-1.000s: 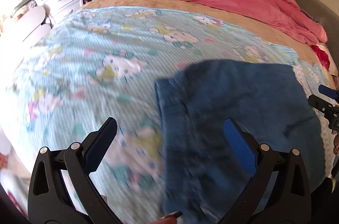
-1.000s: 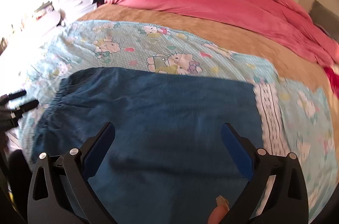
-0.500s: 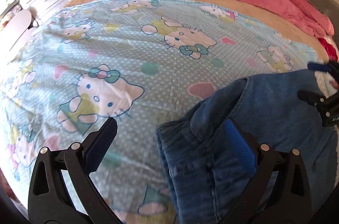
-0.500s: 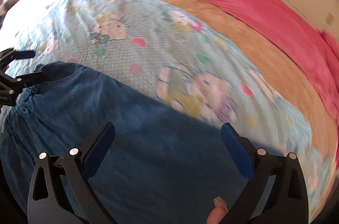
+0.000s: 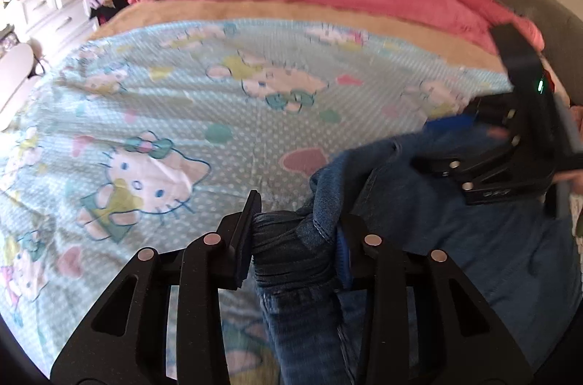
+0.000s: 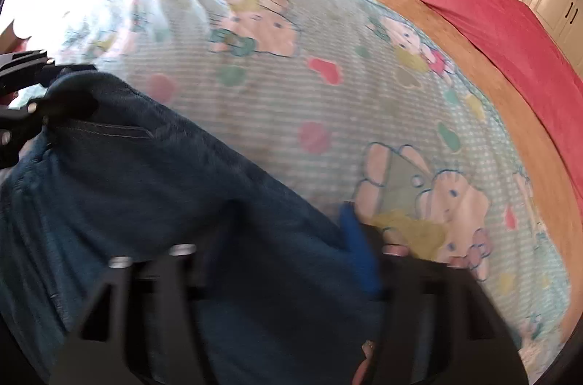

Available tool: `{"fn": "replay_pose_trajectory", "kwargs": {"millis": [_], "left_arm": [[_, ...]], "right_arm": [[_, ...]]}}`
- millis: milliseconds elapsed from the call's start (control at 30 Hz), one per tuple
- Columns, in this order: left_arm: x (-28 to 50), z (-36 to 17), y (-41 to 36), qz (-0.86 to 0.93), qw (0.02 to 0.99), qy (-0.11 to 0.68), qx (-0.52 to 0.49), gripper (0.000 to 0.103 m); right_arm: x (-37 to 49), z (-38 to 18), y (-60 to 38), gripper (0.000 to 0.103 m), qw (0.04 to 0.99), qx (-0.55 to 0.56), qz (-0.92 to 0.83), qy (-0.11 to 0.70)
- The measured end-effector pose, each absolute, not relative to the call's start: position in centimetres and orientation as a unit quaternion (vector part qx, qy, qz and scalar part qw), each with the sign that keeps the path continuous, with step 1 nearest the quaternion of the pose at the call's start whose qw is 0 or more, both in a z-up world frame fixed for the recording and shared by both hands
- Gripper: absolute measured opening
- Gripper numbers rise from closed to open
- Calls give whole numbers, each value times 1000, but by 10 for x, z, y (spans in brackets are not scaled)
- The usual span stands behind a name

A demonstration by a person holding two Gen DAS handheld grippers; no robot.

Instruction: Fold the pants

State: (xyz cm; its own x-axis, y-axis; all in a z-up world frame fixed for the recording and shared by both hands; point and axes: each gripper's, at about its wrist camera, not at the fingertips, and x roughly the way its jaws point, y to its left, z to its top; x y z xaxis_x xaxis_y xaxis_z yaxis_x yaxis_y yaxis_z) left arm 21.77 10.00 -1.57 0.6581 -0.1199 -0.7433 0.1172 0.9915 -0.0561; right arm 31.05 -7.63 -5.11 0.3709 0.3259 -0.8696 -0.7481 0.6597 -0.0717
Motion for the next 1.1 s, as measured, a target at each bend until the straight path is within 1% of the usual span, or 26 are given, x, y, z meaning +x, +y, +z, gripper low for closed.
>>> {"fn": "replay_pose_trajectory", "kwargs": {"millis": [33, 100, 133, 367, 533, 733, 900, 1100], "left_arm": [[213, -12, 99, -68, 913, 402, -1, 28], [199, 0, 92, -71, 921, 382, 13, 28], [193, 5, 88, -73, 925, 374, 21, 28], [150, 26, 72, -93, 933, 346, 42, 28], [118, 34, 67, -112, 933, 340, 39, 28], [76, 28, 72, -134, 927, 348, 27, 28], [57, 17, 86, -137, 917, 374, 12, 29], [42, 1, 92, -143, 906, 399, 5, 30]], "right_arm": [[302, -48, -78, 14, 798, -228, 342, 441], [285, -39, -83, 6, 810, -222, 338, 424], [280, -34, -90, 5, 816, -214, 337, 418], [222, 18, -140, 4, 857, -120, 335, 372], [166, 34, -156, 4, 862, -93, 343, 363], [100, 36, -158, 4, 856, -97, 355, 364], [64, 29, -147, 4, 851, -93, 362, 369], [39, 17, -139, 4, 846, -104, 362, 376]]}}
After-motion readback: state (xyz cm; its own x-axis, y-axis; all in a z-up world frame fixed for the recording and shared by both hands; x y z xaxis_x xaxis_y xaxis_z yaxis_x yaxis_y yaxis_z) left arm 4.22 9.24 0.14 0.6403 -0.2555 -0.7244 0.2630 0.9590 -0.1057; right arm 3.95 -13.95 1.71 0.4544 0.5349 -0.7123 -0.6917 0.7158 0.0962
